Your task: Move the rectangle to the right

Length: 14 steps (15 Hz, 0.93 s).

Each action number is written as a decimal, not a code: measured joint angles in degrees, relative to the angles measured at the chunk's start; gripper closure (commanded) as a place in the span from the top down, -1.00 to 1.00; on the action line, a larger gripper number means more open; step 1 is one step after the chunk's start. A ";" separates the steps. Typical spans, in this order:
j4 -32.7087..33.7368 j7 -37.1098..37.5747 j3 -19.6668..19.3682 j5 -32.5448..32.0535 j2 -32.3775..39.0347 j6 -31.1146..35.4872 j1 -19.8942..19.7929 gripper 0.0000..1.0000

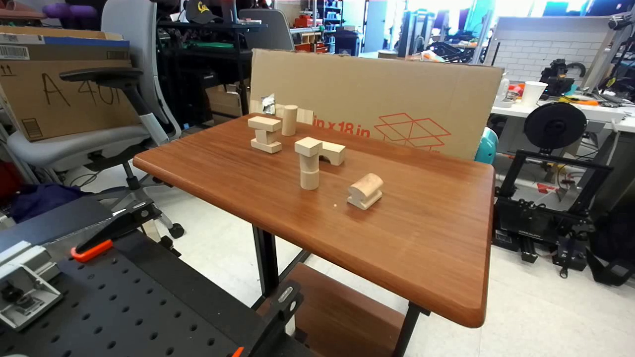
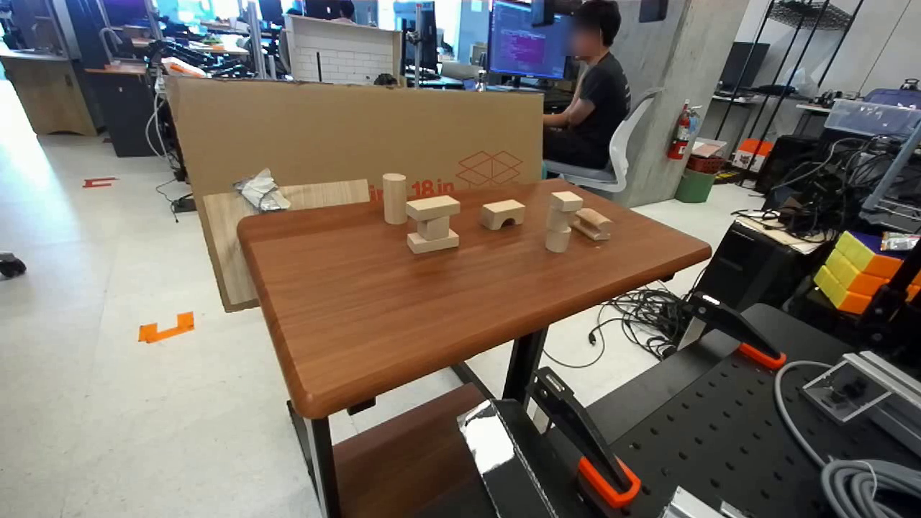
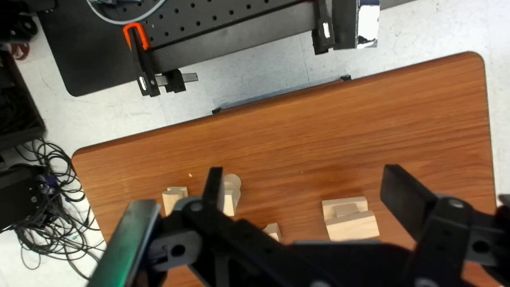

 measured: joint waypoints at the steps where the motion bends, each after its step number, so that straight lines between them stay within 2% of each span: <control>1: 0.74 0.10 -0.23 -0.02 1.34 1.94 0.00 1.00; 4: 3.02 -0.30 -0.92 -0.08 6.99 11.77 0.05 1.00; 8: 6.23 -4.56 -1.75 -0.33 15.76 24.14 1.11 1.00; 11: 8.93 -9.65 -2.28 0.50 21.66 28.37 2.53 1.00; 14: 10.94 -15.26 -2.33 1.75 25.72 29.29 3.43 1.00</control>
